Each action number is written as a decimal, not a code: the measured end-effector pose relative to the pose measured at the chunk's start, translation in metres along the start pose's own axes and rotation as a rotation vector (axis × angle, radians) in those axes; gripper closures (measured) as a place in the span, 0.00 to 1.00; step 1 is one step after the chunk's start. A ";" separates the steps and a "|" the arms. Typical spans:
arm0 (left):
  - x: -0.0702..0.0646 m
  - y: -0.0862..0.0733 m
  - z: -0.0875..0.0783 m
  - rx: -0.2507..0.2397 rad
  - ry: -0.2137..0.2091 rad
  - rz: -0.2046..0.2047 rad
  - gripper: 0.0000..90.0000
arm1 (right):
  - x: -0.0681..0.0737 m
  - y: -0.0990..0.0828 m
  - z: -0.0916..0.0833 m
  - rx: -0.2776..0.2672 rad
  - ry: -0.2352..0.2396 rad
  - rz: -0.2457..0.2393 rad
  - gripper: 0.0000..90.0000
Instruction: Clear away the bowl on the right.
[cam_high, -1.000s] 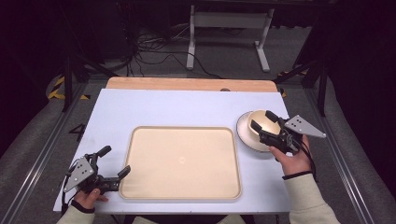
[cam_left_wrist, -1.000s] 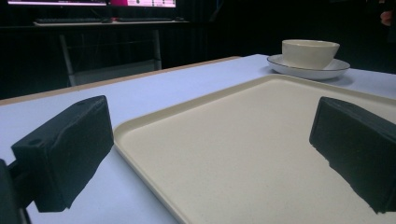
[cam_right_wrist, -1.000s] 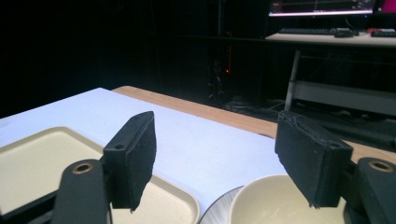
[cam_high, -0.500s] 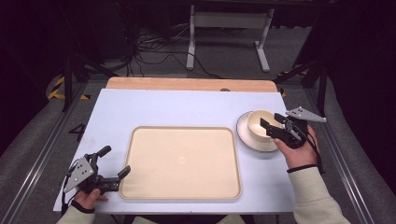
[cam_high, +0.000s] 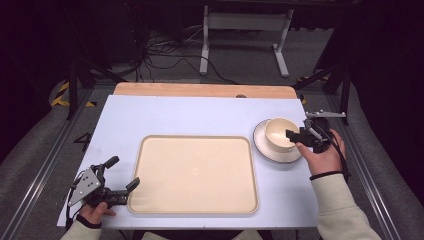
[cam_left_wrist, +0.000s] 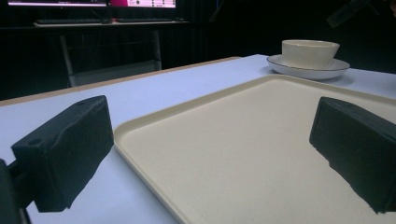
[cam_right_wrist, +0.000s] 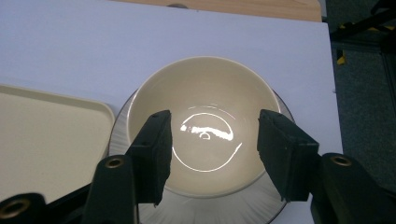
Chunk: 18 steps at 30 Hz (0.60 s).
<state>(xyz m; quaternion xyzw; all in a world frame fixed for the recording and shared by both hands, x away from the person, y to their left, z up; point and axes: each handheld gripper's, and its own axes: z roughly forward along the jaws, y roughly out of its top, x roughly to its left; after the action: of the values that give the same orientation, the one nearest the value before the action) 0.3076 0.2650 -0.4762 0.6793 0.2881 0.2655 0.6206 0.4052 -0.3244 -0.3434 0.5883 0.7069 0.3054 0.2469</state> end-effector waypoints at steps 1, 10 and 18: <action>0.000 0.000 0.000 0.000 0.000 0.000 0.00 | -0.001 0.001 0.001 0.002 -0.008 0.005 0.51; 0.000 0.000 0.000 0.003 -0.001 0.002 0.00 | -0.008 0.008 0.010 0.053 -0.060 0.053 0.46; 0.000 0.000 0.000 0.003 -0.002 0.002 0.00 | -0.018 0.016 0.028 0.124 -0.097 0.090 0.46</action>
<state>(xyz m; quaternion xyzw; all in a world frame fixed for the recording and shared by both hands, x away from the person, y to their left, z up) 0.3075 0.2651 -0.4761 0.6808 0.2873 0.2652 0.6194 0.4393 -0.3365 -0.3514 0.6477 0.6845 0.2429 0.2298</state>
